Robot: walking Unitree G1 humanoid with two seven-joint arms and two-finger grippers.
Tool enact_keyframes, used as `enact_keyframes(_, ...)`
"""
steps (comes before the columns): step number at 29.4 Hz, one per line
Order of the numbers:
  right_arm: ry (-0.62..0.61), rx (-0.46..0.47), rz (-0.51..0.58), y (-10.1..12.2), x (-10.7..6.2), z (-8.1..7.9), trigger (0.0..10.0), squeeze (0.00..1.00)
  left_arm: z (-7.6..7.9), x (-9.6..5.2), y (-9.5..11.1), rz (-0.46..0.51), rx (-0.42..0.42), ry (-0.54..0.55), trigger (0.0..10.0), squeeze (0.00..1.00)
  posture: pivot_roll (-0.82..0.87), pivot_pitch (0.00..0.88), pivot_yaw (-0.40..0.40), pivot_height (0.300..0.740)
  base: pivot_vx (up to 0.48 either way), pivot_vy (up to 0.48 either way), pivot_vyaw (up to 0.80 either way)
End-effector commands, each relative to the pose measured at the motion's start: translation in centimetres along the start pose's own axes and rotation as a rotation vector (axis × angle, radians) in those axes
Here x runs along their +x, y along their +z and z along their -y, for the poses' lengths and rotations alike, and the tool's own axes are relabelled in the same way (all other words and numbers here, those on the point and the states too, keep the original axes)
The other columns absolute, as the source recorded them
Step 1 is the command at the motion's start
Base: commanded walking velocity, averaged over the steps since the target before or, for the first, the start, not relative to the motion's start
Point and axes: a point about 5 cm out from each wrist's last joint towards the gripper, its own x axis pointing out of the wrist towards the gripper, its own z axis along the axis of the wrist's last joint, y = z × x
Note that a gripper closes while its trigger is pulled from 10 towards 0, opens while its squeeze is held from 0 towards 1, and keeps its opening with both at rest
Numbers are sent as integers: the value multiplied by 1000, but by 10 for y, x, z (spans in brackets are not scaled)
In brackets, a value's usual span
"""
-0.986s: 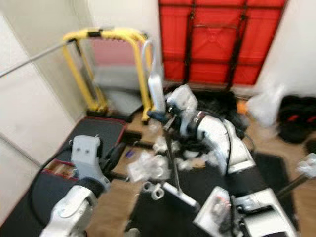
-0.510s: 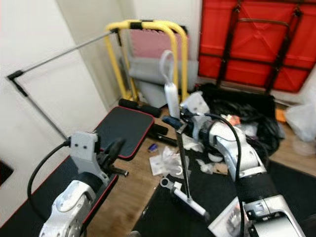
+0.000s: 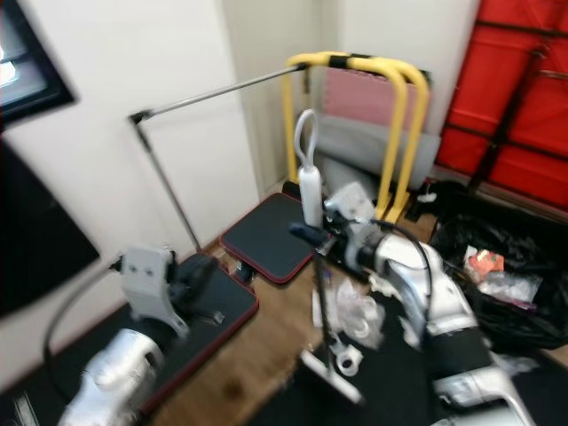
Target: Sweep floor
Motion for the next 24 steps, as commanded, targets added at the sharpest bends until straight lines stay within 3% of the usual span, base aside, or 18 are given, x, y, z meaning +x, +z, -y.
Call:
enact_keyframes(1,-39,-11,26,6,-3,5,10000,0,1,0,-1,-1,-1,9,10000,0,-57,27,-42,740,0,0,794)
enact_keyframes(6,-118,-13,16,5,-3,12,10000,0,1,-1,-2,-8,-8,5,10000,0,-59,25,-42,740,0,0,159)
enact_keyframes(14,-143,-18,2,5,-4,17,10000,0,1,0,-3,-8,-18,3,10000,0,-62,22,-45,740,329,0,700)
enact_keyframes(18,-161,-14,3,4,-2,18,10000,0,1,0,-3,-5,-20,0,10000,0,-63,21,-47,740,348,0,0)
enact_keyframes(24,-132,-4,10,6,0,14,10000,0,2,0,-3,0,-20,-2,10000,0,-62,20,-51,740,354,0,533)
